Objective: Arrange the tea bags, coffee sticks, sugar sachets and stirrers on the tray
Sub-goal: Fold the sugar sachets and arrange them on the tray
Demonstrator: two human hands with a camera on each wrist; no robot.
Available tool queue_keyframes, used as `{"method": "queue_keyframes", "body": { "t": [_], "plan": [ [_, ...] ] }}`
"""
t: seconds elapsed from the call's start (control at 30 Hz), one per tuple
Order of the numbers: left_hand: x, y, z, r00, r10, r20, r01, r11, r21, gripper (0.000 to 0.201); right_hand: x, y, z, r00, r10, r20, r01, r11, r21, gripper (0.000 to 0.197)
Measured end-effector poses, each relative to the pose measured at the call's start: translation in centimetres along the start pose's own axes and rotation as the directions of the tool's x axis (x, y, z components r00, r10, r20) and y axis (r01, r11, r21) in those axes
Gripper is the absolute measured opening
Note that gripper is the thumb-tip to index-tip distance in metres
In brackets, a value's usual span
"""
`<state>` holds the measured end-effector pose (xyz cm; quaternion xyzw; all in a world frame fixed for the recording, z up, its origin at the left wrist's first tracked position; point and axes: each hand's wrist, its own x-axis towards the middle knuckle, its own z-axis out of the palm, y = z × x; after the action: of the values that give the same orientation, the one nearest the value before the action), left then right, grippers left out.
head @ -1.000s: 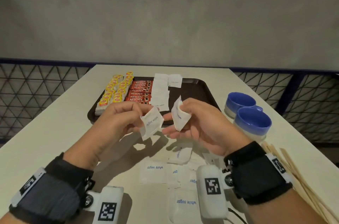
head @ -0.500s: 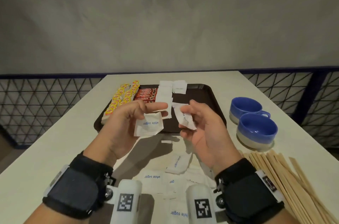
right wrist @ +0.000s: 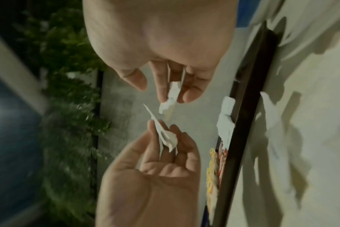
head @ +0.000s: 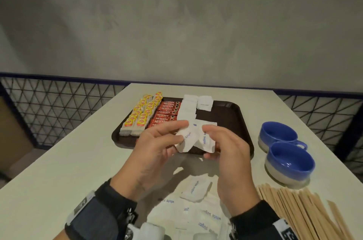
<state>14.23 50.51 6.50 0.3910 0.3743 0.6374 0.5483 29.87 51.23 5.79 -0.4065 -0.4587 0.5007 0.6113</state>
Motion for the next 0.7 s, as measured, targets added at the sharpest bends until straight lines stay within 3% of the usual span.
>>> {"method": "queue_keyframes", "body": {
  "t": [0.07,0.13,0.27,0.4,0.53,0.7],
  "plan": [
    [0.1,-0.5,0.0,0.998,0.046,-0.036,-0.044,0.997,0.065,0.035,0.3,0.0,-0.1,0.989,0.145,0.036,-0.147,0.986,0.080,0.014],
    [0.0,-0.9,0.0,0.994,0.090,-0.056,-0.082,0.988,0.131,0.038,0.3,-0.1,-0.2,0.982,0.170,0.080,-0.177,0.980,0.093,0.016],
    [-0.2,-1.3,0.2,0.983,0.165,-0.078,-0.148,0.971,0.189,0.048,-0.2,-0.3,-0.1,0.984,0.035,0.176,-0.040,0.999,0.026,0.016],
    [-0.5,-1.2,0.5,0.979,0.189,-0.071,-0.165,0.951,0.262,0.050,-0.4,0.1,0.2,0.985,-0.105,0.135,0.116,0.991,-0.074,0.022],
    [-0.2,-0.8,0.2,0.987,0.145,-0.072,-0.125,0.966,0.227,0.035,0.0,0.4,0.1,0.996,-0.067,0.065,0.070,0.997,-0.038,0.019],
    [-0.6,-0.5,0.5,0.996,0.079,0.044,-0.087,0.964,0.253,0.015,-0.2,-0.2,0.0,0.989,-0.091,0.118,0.092,0.996,-0.003,0.033]
  ]
}}
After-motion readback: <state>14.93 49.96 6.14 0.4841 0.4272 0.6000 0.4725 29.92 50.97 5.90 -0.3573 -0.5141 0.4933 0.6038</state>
